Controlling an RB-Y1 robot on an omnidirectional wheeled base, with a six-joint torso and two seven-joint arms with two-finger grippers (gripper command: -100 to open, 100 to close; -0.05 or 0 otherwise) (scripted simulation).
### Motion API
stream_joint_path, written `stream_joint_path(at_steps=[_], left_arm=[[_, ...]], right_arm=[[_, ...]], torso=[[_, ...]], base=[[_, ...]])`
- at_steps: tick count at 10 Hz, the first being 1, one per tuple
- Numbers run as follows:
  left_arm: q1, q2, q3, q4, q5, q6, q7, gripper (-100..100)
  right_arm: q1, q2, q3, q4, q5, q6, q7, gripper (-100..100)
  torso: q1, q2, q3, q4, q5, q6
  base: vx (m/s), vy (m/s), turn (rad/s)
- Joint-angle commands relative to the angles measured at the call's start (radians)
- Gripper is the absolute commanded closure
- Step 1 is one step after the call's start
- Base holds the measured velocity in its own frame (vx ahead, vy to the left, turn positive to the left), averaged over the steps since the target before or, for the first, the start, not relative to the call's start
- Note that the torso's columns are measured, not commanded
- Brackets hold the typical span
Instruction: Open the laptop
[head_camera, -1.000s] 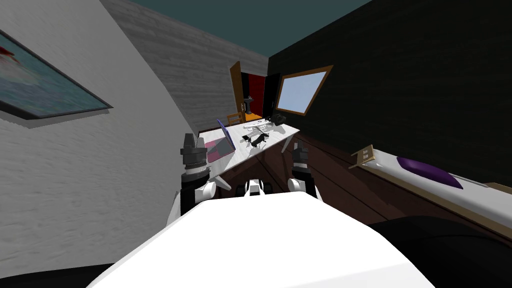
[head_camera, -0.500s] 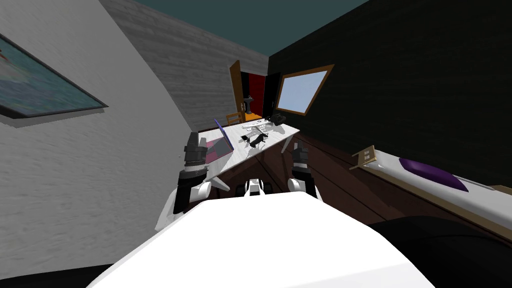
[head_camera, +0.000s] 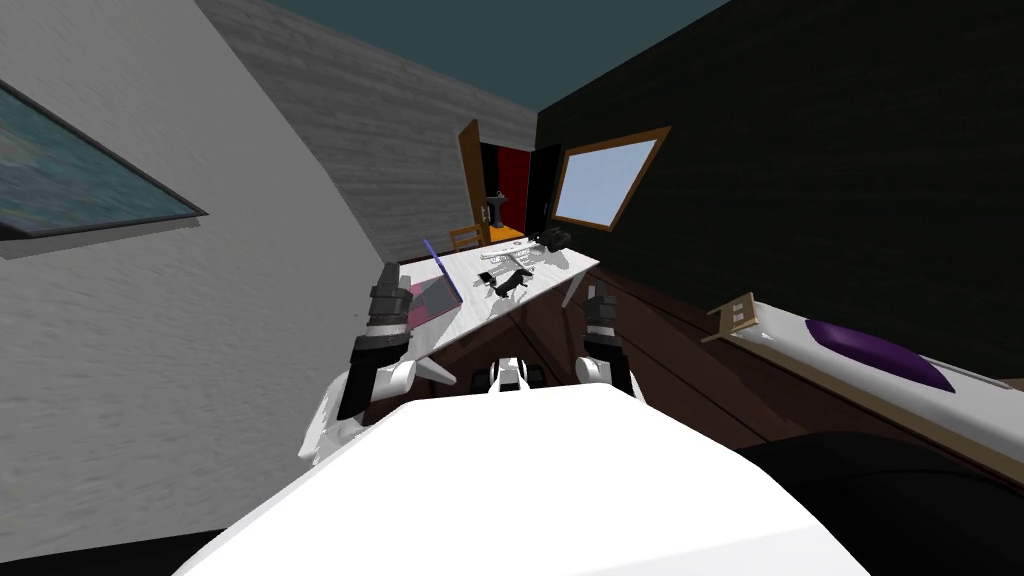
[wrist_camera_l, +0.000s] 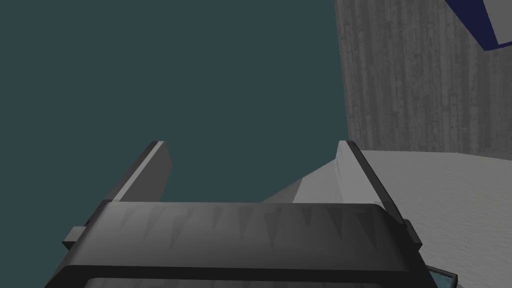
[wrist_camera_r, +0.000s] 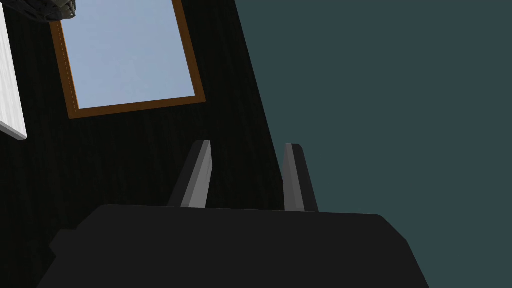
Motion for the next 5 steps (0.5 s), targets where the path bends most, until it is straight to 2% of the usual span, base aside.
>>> stream_joint_path(at_steps=[1,2,5], left_arm=[[-0.011,0.009,0.023,-0.001,0.007,0.059,0.001,-100],[-0.021,0.012,0.037,-0.002,0.01,0.1,0.0,-100],[-0.042,0.013,0.068,-0.005,0.017,0.176,-0.002,-100]], right_arm=[[0.0,0.0,0.0,0.0,0.0,0.0,0.0,0],[0.0,0.0,0.0,0.0,0.0,0.0,0.0,0],[0.0,0.0,0.0,0.0,0.0,0.0,0.0,0]], torso=[[-0.001,0.0,0.0,0.0,0.0,0.0],[-0.001,0.0,0.0,0.0,0.0,0.0],[0.0,-0.001,-0.001,0.0,0.0,0.0]], base=[[0.024,-0.062,0.009],[0.038,-0.066,0.01],[0.043,-0.062,0.014]])
